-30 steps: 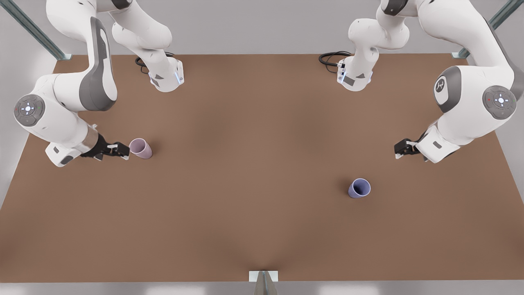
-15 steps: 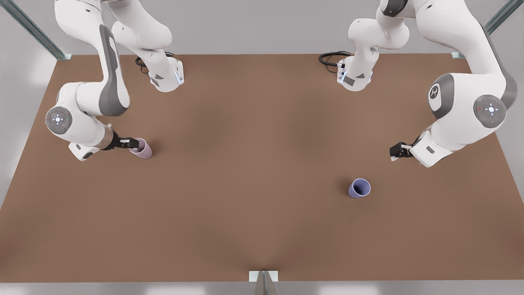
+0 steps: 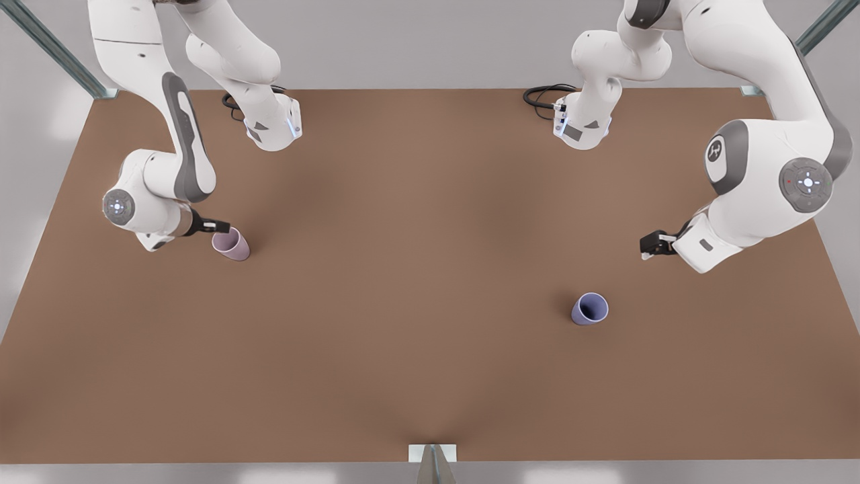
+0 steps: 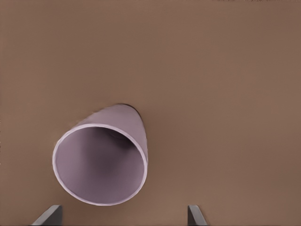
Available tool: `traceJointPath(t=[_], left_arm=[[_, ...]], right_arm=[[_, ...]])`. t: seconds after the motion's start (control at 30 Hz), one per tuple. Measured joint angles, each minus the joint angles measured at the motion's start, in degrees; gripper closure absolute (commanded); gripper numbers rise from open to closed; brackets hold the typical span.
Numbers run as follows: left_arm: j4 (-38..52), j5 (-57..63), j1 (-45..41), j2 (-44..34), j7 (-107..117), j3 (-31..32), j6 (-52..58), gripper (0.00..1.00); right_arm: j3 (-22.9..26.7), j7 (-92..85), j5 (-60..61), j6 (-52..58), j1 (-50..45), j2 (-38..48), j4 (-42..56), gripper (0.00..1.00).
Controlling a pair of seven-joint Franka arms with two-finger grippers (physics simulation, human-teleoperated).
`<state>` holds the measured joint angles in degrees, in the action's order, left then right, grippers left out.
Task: Stack the cups, with the pink cup at the bottom and the purple cup at the top
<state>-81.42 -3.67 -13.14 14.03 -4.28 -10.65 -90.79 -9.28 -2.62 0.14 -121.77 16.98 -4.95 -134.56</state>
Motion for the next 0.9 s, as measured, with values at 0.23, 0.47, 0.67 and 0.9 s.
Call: traceJointPath(t=[0.23, 0.47, 0.67, 0.9], left_arm=[[0.00, 0.28, 0.04, -0.03, -0.16, -0.08, 0.21, 0.00], [0.00, 0.37, 0.04, 0.05, -0.26, -0.14, 0.23, 0.00], [0.00, 0.38, 0.05, 0.01, -0.32, -0.14, 0.28, 0.00], [0.00, 0.38, 0.05, 0.09, -0.38, -0.14, 0.29, 0.00]], right_arm=[[-1.42, -1.03, -0.07, -8.16, -3.62, -3.23, -0.21, 0.00], [-1.11, -2.20, -0.11, -9.97, -2.98, -0.80, -0.24, 0.00], [-0.90, -4.93, -0.29, -12.29, 3.30, -0.83, -3.47, 0.00], [-1.12, -8.55, 0.10, -15.23, 3.48, -4.60, -4.04, 0.57]])
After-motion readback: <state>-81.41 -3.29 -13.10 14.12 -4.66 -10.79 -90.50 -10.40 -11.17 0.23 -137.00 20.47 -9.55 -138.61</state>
